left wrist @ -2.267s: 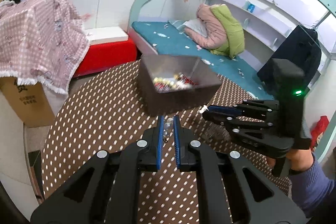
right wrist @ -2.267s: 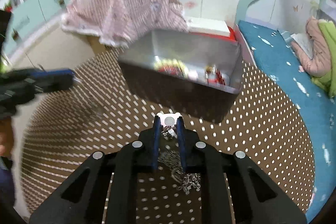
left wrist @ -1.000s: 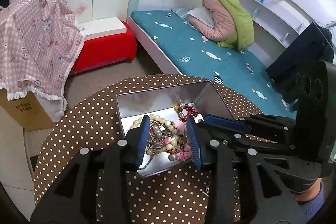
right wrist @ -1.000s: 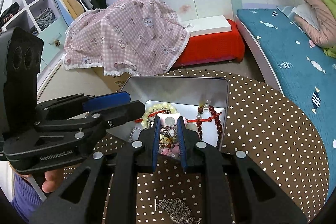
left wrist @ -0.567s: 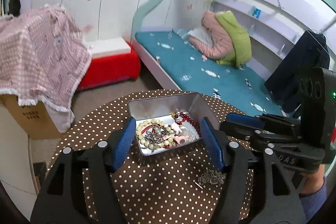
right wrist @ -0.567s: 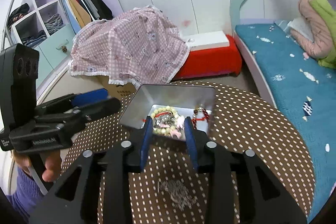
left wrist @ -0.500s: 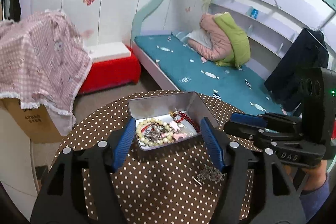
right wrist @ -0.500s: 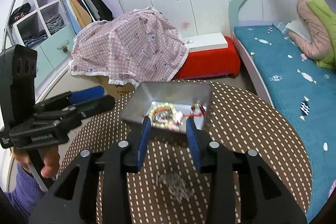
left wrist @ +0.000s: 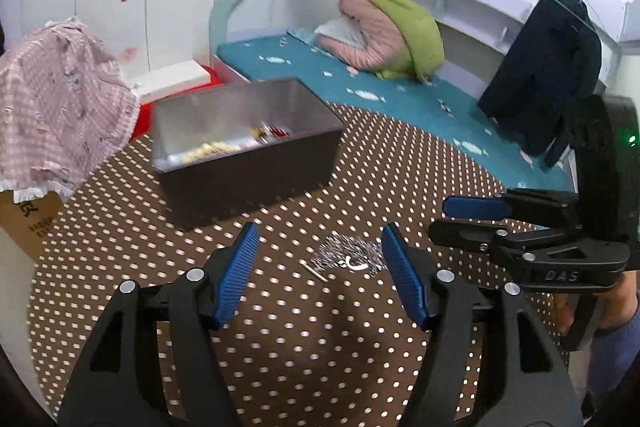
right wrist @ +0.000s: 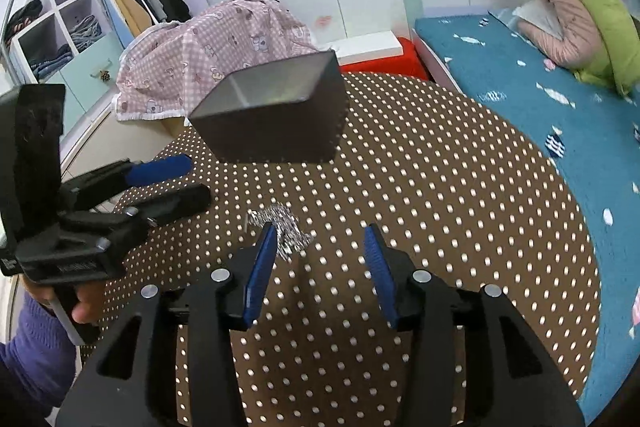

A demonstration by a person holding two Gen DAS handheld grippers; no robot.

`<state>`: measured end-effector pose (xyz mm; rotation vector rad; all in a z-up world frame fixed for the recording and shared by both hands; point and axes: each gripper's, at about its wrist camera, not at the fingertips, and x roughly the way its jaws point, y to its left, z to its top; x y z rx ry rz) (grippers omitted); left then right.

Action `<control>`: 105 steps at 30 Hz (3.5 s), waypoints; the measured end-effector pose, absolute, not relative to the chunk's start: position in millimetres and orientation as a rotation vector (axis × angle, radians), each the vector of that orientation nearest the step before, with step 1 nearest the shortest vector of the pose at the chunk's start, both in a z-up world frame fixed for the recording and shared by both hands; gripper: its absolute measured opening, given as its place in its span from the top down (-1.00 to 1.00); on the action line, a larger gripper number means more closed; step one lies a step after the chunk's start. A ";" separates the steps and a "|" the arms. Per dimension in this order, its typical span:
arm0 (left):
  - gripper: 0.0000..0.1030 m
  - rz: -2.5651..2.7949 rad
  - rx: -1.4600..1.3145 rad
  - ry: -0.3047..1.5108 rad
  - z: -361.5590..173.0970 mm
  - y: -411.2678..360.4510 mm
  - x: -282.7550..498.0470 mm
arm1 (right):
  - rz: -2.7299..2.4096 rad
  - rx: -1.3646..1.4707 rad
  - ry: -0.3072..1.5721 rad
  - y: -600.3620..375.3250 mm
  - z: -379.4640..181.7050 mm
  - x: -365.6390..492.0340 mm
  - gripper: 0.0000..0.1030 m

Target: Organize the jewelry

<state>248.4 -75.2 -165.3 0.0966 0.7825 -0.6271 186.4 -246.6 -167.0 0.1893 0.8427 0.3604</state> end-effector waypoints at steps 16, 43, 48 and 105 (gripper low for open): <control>0.48 -0.685 0.185 0.881 -197.2 -135.7 244.8 | 0.353 0.266 0.849 -275.5 -178.6 173.0 0.06; 0.93 -0.654 0.043 0.772 -144.2 -61.3 236.3 | 0.381 0.221 0.859 -251.7 -170.8 174.5 0.00; 0.93 -0.632 -0.021 0.711 -115.4 -20.6 228.6 | 0.392 0.173 0.870 -234.5 -173.5 179.3 0.00; 0.92 -0.685 -0.073 0.756 -107.7 -1.2 236.4 | 0.421 -0.035 0.665 -182.3 -82.4 189.2 0.97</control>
